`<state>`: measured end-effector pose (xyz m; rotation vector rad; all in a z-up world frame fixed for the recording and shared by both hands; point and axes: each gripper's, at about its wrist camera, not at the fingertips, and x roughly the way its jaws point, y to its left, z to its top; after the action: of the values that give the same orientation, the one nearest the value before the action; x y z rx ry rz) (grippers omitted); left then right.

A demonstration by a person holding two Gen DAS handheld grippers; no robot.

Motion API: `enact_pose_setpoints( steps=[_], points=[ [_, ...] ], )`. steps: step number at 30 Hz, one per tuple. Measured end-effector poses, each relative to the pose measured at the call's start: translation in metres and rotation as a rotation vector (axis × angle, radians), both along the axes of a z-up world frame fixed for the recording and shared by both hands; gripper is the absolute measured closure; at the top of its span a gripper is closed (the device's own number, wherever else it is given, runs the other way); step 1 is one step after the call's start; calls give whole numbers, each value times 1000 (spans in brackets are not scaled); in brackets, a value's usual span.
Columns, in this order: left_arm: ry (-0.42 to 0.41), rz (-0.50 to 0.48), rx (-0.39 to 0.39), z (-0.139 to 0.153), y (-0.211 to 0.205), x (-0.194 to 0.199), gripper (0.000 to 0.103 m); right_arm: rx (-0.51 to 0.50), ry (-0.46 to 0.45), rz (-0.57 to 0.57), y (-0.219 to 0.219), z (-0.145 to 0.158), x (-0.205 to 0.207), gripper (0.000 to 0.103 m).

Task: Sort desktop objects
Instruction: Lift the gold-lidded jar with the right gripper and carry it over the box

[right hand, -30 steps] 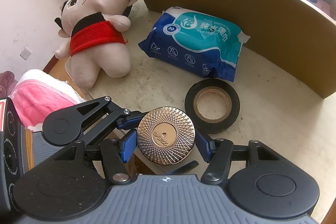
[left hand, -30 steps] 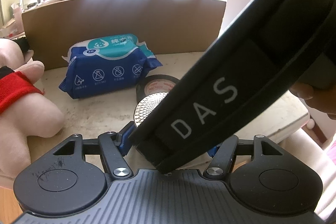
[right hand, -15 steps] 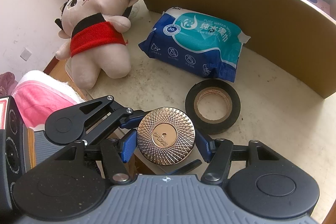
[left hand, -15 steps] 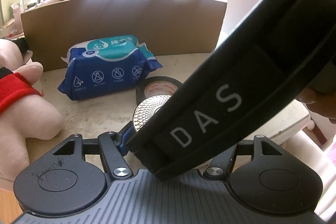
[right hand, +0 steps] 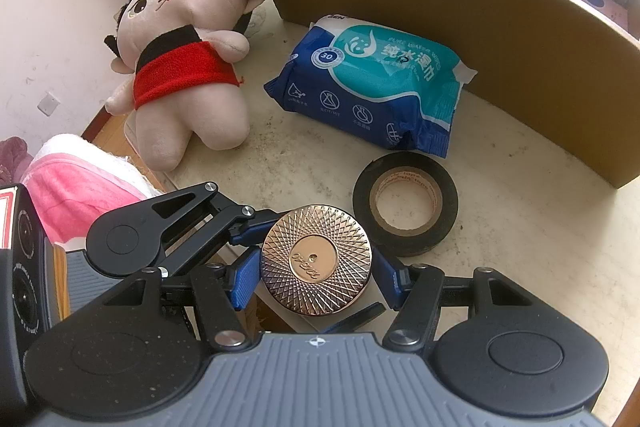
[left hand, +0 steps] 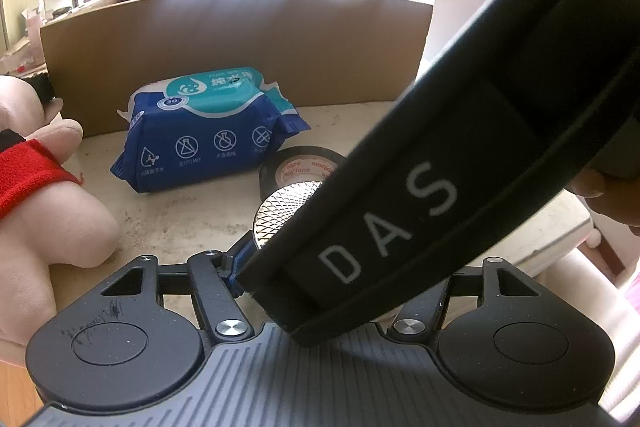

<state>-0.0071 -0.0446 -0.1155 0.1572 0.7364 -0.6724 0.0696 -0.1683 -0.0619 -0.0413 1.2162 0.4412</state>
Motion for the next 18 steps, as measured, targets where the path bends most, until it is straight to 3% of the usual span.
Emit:
enact_pose_setpoints(
  steps=[6, 18],
  points=[
    [7, 17, -13, 1, 1, 0, 44, 5, -20, -8, -2, 3, -1, 41],
    [7, 34, -26, 10, 4, -10, 45, 27, -34, -17, -2, 10, -7, 42]
  ],
)
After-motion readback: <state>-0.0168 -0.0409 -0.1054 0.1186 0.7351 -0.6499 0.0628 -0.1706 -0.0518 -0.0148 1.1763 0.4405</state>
